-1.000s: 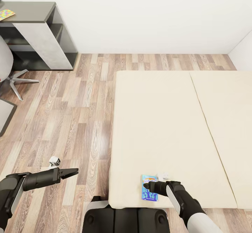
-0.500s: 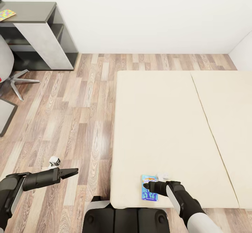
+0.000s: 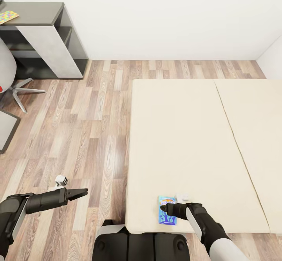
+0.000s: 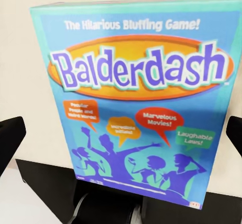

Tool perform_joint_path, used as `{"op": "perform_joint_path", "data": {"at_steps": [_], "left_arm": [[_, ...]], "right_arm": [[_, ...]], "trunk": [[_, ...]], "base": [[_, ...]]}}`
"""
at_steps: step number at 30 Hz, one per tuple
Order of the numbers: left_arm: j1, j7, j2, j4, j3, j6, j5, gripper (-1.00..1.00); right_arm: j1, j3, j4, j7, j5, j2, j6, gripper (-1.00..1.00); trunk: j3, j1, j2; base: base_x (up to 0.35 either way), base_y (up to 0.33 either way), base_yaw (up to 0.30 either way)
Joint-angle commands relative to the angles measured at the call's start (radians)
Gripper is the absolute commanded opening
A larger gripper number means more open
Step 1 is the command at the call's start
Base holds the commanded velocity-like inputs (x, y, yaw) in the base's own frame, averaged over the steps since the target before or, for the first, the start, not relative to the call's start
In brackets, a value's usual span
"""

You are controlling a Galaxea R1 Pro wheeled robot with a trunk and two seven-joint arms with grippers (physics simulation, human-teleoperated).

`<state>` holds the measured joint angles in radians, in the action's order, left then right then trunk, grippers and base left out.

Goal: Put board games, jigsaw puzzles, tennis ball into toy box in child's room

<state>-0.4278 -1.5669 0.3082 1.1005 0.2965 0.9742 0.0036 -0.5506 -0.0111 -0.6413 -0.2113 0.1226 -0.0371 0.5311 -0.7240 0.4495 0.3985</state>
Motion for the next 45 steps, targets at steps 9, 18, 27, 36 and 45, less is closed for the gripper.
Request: {"op": "perform_joint_path", "data": {"at_steps": [9,18,27,36,45], "left_arm": [[0.0,-0.004,0.0,0.0,0.0,0.011,-0.001,1.0],[-0.001,-0.004,0.0,0.0,0.0,0.01,-0.001,1.0],[0.0,-0.004,0.0,-0.001,0.0,0.011,-0.001,1.0],[0.0,-0.004,0.0,0.0,0.0,0.011,-0.001,1.0],[0.0,-0.004,0.0,0.0,0.0,0.01,-0.001,1.0]], "right_arm": [[0.0,-0.001,-0.001,0.003,0.009,0.0,0.006,1.0],[0.0,-0.001,-0.001,0.003,0.009,0.0,0.006,1.0],[0.0,-0.001,-0.001,0.003,0.009,0.0,0.006,1.0],[0.0,-0.001,-0.001,0.003,0.009,0.0,0.006,1.0],[0.0,-0.001,-0.002,0.002,0.009,0.0,0.006,1.0]], "trunk": [[-0.001,0.001,0.001],[-0.001,0.001,0.001],[-0.001,0.001,0.001],[-0.001,0.001,0.001],[-0.001,0.001,0.001]], "base": [[0.0,0.023,0.0],[0.0,0.059,0.0],[0.0,0.003,0.0],[0.0,0.061,0.0],[0.0,0.007,0.0]]}}
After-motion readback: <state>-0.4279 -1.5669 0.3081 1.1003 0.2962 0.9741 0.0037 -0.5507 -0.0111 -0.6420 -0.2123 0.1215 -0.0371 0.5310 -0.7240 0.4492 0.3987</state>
